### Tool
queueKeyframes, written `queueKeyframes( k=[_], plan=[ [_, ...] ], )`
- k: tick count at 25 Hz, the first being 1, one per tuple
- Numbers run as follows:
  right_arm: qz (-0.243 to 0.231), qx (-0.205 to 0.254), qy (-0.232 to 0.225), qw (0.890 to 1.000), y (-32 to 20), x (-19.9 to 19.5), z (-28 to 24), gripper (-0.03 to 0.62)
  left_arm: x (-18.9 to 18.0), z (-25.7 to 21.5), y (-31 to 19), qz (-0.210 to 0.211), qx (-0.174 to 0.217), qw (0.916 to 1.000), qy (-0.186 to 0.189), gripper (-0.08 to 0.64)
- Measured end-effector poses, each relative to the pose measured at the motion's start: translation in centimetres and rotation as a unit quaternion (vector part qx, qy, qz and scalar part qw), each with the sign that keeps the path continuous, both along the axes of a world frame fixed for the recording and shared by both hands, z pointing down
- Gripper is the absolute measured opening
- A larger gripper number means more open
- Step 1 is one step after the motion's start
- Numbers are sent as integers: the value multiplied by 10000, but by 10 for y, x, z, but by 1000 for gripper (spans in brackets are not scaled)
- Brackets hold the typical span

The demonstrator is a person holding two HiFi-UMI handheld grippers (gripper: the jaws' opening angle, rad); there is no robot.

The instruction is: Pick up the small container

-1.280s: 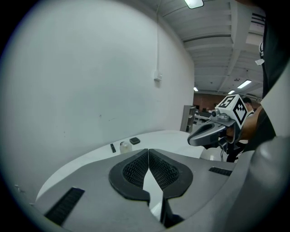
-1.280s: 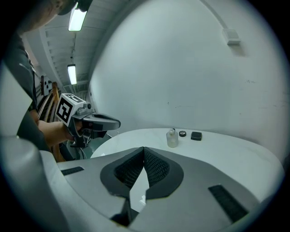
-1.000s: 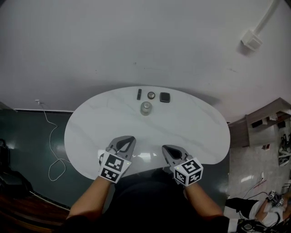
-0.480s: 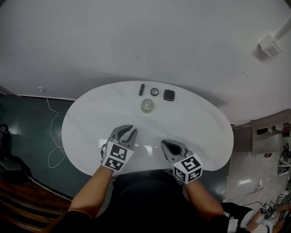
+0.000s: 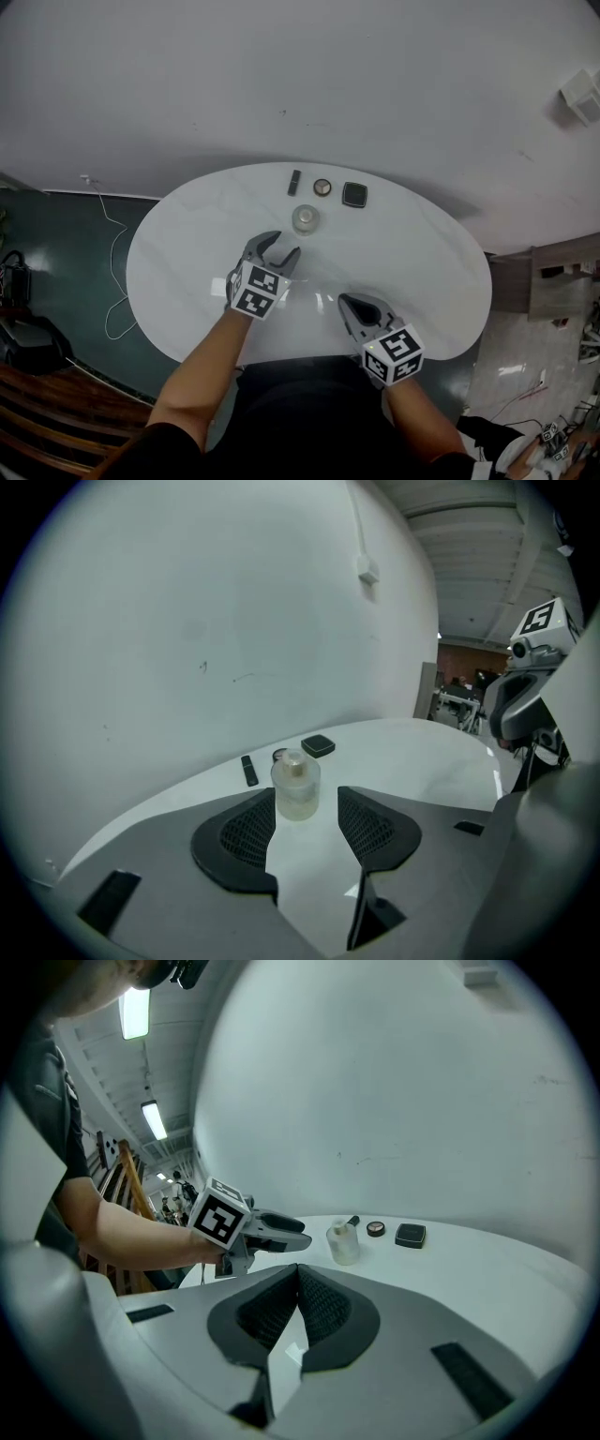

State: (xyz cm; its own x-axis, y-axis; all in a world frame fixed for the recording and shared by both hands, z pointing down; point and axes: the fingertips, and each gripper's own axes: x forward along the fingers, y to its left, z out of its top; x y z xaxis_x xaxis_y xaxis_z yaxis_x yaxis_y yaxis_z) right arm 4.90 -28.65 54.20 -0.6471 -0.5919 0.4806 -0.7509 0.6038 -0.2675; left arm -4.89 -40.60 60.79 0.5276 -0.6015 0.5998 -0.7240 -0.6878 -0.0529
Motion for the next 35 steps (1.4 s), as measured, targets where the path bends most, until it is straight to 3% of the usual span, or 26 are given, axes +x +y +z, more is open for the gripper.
queueKeyframes(
  k=[4, 10, 17, 35],
  plan=[
    [101, -49, 39, 9999, -3, 10, 3, -5, 3, 28, -22, -69, -130, 9999, 18, 249],
    [238, -193, 112, 9995, -4, 28, 11, -5, 18, 54, -39, 178, -87, 9994, -295, 281],
    [322, -301, 199, 9988, -4, 42, 19, -5, 38, 64, -61, 189, -41, 9997, -136, 327],
    [638, -580, 415, 9954, 1, 82, 31, -5, 67, 77, -98, 169, 196, 9993, 274, 345]
  ],
)
